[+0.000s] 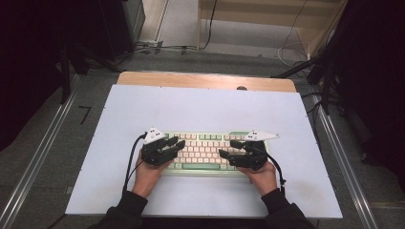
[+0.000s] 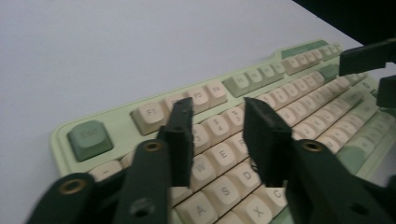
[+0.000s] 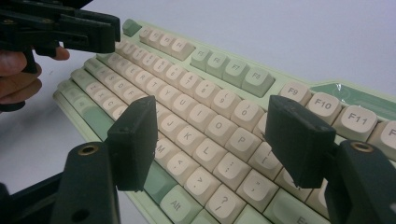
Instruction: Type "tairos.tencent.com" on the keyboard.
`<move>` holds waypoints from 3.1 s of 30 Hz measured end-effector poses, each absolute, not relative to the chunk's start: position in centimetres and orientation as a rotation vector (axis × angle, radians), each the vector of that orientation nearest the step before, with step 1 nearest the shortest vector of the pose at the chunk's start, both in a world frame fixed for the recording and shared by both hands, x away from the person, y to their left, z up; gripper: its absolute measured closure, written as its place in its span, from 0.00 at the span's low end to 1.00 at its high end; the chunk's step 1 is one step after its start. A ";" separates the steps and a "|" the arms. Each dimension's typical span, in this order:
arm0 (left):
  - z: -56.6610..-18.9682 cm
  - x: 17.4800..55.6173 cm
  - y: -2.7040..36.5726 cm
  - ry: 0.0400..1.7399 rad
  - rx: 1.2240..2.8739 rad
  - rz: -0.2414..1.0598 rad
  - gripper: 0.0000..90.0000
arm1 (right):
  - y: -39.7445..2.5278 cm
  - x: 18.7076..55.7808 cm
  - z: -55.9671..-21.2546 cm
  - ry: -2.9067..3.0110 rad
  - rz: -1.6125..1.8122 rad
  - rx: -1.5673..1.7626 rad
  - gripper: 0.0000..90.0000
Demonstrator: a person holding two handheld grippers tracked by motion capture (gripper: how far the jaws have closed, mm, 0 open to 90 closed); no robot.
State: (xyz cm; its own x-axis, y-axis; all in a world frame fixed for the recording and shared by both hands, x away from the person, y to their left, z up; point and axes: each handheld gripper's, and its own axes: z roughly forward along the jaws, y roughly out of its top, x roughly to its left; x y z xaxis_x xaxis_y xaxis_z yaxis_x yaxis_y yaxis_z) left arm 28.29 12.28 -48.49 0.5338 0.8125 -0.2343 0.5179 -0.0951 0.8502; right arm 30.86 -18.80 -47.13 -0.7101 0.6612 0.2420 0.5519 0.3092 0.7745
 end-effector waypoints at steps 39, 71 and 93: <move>-48.9 29.5 8.3 1.076 1.900 0.332 0.83 | -19.1 31.0 -47.4 2.431 1.364 1.165 0.40; -47.7 28.1 14.5 1.191 1.708 0.399 0.49 | -19.2 30.2 -46.7 2.422 1.382 1.108 0.97; -47.7 27.7 14.8 1.193 1.714 0.402 0.49 | -17.9 29.3 -48.6 2.559 1.211 1.079 0.97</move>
State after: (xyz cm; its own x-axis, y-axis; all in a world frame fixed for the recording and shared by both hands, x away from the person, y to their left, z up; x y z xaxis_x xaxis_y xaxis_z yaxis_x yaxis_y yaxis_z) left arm 27.72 14.79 -47.71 0.4649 0.8512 -0.2437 0.5297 -0.0468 0.8469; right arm 29.33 -17.89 -48.57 -0.7410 0.6443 0.1894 0.5549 0.4286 0.7130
